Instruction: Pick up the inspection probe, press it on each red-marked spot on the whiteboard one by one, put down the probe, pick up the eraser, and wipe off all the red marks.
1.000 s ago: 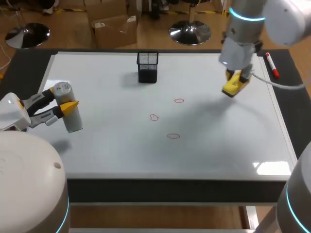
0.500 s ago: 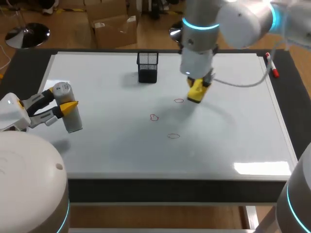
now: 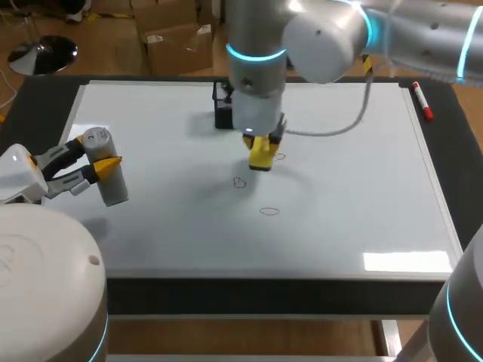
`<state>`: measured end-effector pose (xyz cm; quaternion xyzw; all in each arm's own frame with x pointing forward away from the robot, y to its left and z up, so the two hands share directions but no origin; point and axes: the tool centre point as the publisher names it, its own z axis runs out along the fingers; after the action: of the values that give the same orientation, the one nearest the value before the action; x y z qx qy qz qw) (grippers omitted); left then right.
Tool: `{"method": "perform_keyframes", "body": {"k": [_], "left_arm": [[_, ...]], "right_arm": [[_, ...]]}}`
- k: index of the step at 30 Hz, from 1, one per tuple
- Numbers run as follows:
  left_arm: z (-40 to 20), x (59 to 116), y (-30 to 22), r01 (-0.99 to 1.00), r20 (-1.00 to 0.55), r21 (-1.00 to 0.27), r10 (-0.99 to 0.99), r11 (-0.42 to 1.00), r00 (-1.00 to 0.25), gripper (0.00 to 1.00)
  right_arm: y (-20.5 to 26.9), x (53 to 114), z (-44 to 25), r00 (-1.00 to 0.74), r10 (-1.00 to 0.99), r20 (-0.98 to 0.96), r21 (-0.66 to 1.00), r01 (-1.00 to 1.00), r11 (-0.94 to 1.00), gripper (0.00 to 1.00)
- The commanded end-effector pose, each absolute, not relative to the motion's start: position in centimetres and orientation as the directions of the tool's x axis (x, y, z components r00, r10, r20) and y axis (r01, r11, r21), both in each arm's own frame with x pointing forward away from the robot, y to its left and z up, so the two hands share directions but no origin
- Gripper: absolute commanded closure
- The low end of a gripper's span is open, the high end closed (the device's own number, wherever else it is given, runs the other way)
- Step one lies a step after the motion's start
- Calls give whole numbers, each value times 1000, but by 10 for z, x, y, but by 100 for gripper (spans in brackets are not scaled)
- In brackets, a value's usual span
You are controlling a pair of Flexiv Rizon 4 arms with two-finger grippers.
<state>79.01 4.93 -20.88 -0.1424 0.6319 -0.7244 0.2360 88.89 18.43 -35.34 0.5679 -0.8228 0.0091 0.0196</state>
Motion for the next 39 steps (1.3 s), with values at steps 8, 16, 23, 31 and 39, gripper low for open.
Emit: {"method": "perform_keyframes", "body": {"k": [8,16,23,31,39], "left_arm": [[-207,789,49,162,-92,-983,-522,-89,-848,100],[-207,789,49,162,-92,-983,-522,-89,-848,100],[-207,789,49,162,-92,-983,-522,-89,-848,100],[-207,789,49,162,-92,-983,-522,-89,-848,100],[-207,789,49,162,-92,-983,-522,-89,-848,100]], "right_arm": [[221,867,-362,-275,-959,71,8,-961,277,100],[244,861,-376,-216,-975,56,17,-976,217,100],[253,858,-388,-180,-983,41,26,-983,181,100],[256,860,-399,-159,-987,27,40,-986,160,100],[255,862,-411,-153,-988,29,65,-986,155,100]]}}
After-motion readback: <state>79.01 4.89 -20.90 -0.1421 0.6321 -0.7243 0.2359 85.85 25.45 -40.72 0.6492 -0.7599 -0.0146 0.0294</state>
